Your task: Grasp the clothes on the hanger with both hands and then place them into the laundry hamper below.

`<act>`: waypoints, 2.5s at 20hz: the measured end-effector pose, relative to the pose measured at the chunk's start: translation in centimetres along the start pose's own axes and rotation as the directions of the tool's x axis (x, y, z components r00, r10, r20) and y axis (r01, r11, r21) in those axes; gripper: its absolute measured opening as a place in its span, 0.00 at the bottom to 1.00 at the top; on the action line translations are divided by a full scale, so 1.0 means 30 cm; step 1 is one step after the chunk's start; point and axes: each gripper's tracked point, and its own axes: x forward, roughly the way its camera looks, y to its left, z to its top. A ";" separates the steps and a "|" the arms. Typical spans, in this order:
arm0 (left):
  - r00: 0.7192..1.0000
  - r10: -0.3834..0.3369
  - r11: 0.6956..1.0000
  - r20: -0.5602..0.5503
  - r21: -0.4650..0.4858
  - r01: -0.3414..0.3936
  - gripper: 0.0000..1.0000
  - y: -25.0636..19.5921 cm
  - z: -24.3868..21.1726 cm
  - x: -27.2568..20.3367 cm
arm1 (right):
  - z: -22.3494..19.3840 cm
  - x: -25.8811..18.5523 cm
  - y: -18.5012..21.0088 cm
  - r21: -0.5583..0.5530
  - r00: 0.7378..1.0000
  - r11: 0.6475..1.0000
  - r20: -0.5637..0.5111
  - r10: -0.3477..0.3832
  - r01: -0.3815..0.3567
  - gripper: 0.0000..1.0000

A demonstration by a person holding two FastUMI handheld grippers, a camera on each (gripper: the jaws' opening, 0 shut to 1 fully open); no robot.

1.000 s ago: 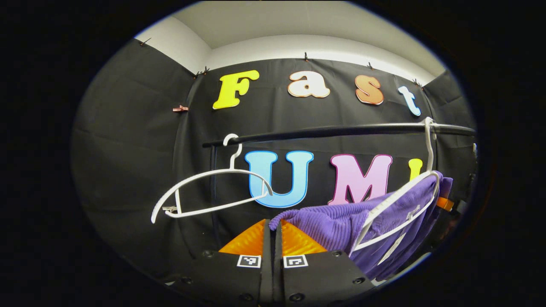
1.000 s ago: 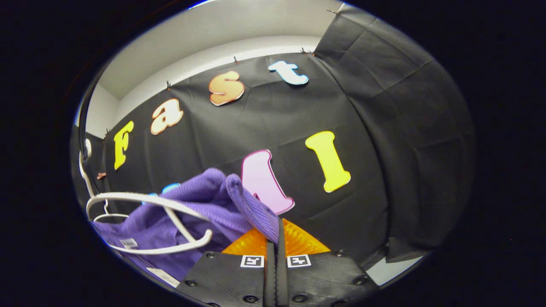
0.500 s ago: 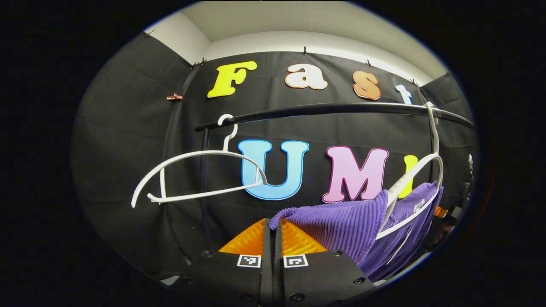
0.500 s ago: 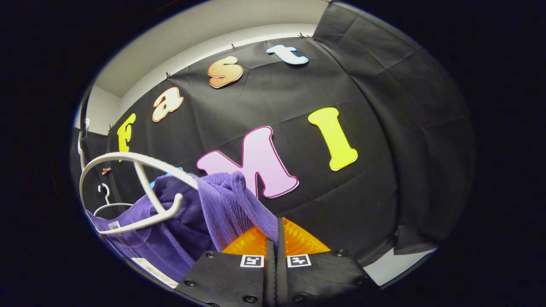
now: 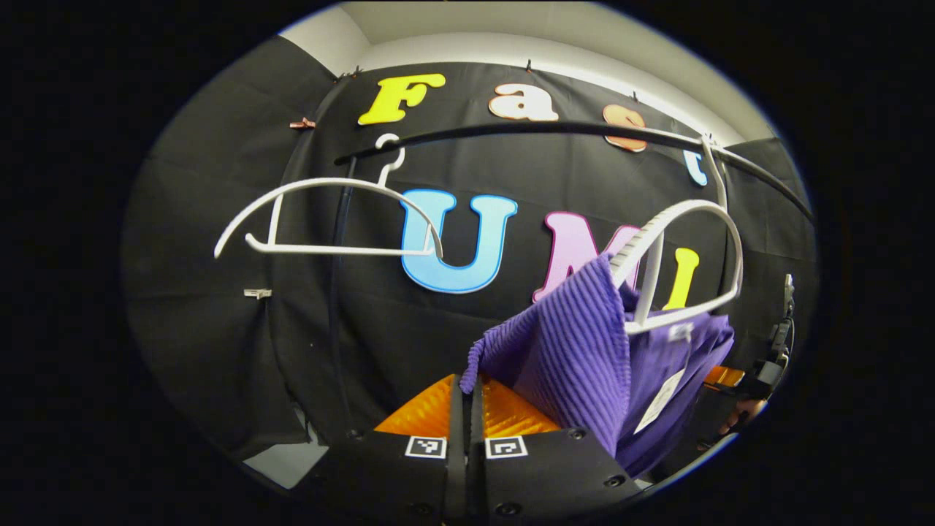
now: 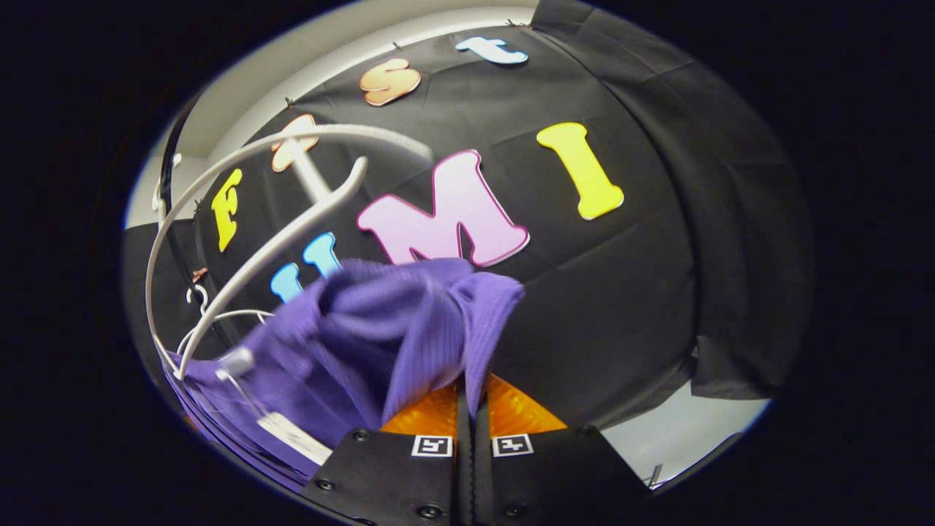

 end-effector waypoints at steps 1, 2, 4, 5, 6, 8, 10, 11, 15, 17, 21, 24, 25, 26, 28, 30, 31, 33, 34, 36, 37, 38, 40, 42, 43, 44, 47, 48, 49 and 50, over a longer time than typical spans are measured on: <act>1.000 -0.014 1.000 0.015 -0.003 0.014 0.05 -0.017 -0.017 -0.016 | -0.020 -0.021 0.017 -0.002 1.000 1.000 0.021 0.018 -0.018 0.06; 0.999 -0.025 1.000 0.023 -0.006 0.025 0.05 -0.036 -0.038 -0.032 | -0.062 -0.045 0.056 -0.005 0.999 0.999 0.014 0.052 -0.052 0.05; 1.000 -0.028 1.000 0.004 -0.007 0.028 0.05 -0.039 -0.105 -0.044 | -0.163 -0.091 0.113 -0.020 0.995 0.995 -0.020 0.101 -0.101 0.05; 1.000 -0.028 1.000 -0.009 -0.014 0.028 0.05 -0.039 -0.139 -0.045 | -0.219 -0.123 0.143 -0.021 0.991 0.991 -0.039 0.129 -0.130 0.05; 0.999 -0.028 0.999 -0.028 -0.018 0.027 0.05 -0.040 -0.180 -0.051 | -0.267 -0.146 0.166 -0.028 0.988 0.989 -0.055 0.147 -0.148 0.05; 0.998 -0.030 0.999 -0.064 -0.013 0.029 0.05 -0.041 -0.274 -0.070 | -0.354 -0.185 0.198 -0.036 0.981 0.984 -0.088 0.170 -0.174 0.05; 0.990 -0.044 0.999 -0.134 0.003 0.045 0.05 -0.057 -0.404 -0.073 | -0.439 -0.221 0.202 -0.040 0.975 0.982 -0.135 0.177 -0.184 0.05; 0.984 -0.044 0.999 -0.171 0.015 0.047 0.05 -0.058 -0.482 -0.091 | -0.475 -0.236 0.196 -0.042 0.973 0.982 -0.154 0.174 -0.182 0.06; 0.961 -0.074 0.997 -0.266 -0.006 0.076 0.05 -0.087 -0.723 -0.138 | -0.609 -0.299 0.147 -0.064 0.962 0.983 -0.224 0.155 -0.173 0.05; 0.953 -0.080 0.997 -0.291 -0.011 0.081 0.05 -0.104 -0.779 -0.151 | -0.674 -0.322 0.095 -0.077 0.956 0.985 -0.262 0.129 -0.154 0.05; 0.939 -0.092 0.996 -0.331 -0.013 0.094 0.05 -0.145 -0.849 -0.151 | -0.784 -0.352 -0.018 -0.097 0.942 0.991 -0.332 0.058 -0.095 0.05; 0.925 -0.093 0.995 -0.368 -0.008 0.096 0.05 -0.157 -0.916 -0.153 | -0.864 -0.370 -0.094 -0.122 0.920 0.991 -0.391 0.001 -0.052 0.05; 0.919 -0.094 0.995 -0.384 -0.011 0.098 0.07 -0.163 -0.950 -0.151 | -0.892 -0.370 -0.118 -0.129 0.910 0.991 -0.414 -0.019 -0.038 0.05; 0.908 -0.100 0.995 -0.407 -0.018 0.101 0.05 -0.171 -0.981 -0.150 | -0.918 -0.371 -0.147 -0.138 0.898 0.990 -0.437 -0.041 -0.022 0.06; 0.888 -0.104 0.994 -0.448 -0.025 0.104 0.05 -0.178 -1.037 -0.148 | -0.963 -0.371 -0.196 -0.157 0.873 0.988 -0.481 -0.080 0.004 0.05; 0.868 -0.106 0.994 -0.485 -0.026 0.107 0.05 -0.184 -1.092 -0.159 | -1.022 -0.383 -0.236 -0.178 0.838 0.984 -0.533 -0.114 0.021 0.06; 0.856 -0.106 0.994 -0.505 -0.024 0.110 0.03 -0.187 -1.126 -0.165 | -1.044 -0.393 -0.254 -0.191 0.820 0.981 -0.557 -0.131 0.027 0.06; 0.827 -0.104 0.993 -0.552 -0.012 0.118 0.05 -0.198 -1.174 -0.167 | -1.088 -0.405 -0.288 -0.204 0.789 0.978 -0.595 -0.155 0.038 0.06; 0.813 -0.098 0.993 -0.574 -0.002 0.118 0.05 -0.198 -1.194 -0.174 | -1.100 -0.410 -0.307 -0.210 0.775 0.977 -0.609 -0.168 0.046 0.06; 0.784 -0.080 0.994 -0.616 0.012 0.111 0.05 -0.195 -1.256 -0.189 | -1.128 -0.423 -0.336 -0.228 0.748 0.971 -0.632 -0.200 0.068 0.06; 0.769 -0.068 0.994 -0.636 0.019 0.103 0.05 -0.180 -1.297 -0.196 | -1.142 -0.431 -0.351 -0.237 0.735 0.969 -0.644 -0.215 0.075 0.06; 0.755 -0.057 0.995 -0.653 0.022 0.095 0.05 -0.164 -1.327 -0.193 | -1.165 -0.438 -0.372 -0.245 0.719 0.966 -0.657 -0.228 0.082 0.06; 0.736 -0.048 0.997 -0.675 0.018 0.081 0.06 -0.152 -1.358 -0.193 | -1.198 -0.447 -0.400 -0.254 0.693 0.964 -0.682 -0.236 0.078 0.07; 0.744 -0.043 0.997 -0.667 0.015 0.071 0.14 -0.152 -1.353 -0.192 | -1.203 -0.455 -0.411 -0.257 0.681 0.964 -0.695 -0.233 0.068 0.00; 0.744 -0.041 0.997 -0.667 0.017 0.070 0.18 -0.152 -1.353 -0.191 | -1.198 -0.450 -0.409 -0.250 0.686 0.966 -0.691 -0.227 0.068 0.15; 0.739 -0.036 0.997 -0.673 0.022 0.069 0.27 -0.147 -1.358 -0.187 | -1.189 -0.448 -0.408 -0.247 0.688 0.966 -0.688 -0.228 0.073 0.22; 0.727 -0.020 0.997 -0.686 0.039 0.064 0.55 -0.136 -1.375 -0.191 | -1.188 -0.441 -0.418 -0.258 0.682 0.963 -0.691 -0.238 0.075 0.60; 0.726 -0.011 0.997 -0.687 0.049 0.062 0.66 -0.135 -1.378 -0.195 | -1.157 -0.469 -0.418 -0.267 0.680 0.961 -0.691 -0.244 0.074 0.80; 0.722 -0.009 0.996 -0.692 0.056 0.066 0.70 -0.134 -1.383 -0.204 | -1.171 -0.463 -0.429 -0.275 0.680 0.958 -0.689 -0.251 0.075 0.99; 0.717 -0.009 0.996 -0.697 0.060 0.071 0.81 -0.136 -1.391 -0.211 | -1.179 -0.465 -0.435 -0.278 0.680 0.957 -0.688 -0.254 0.076 0.99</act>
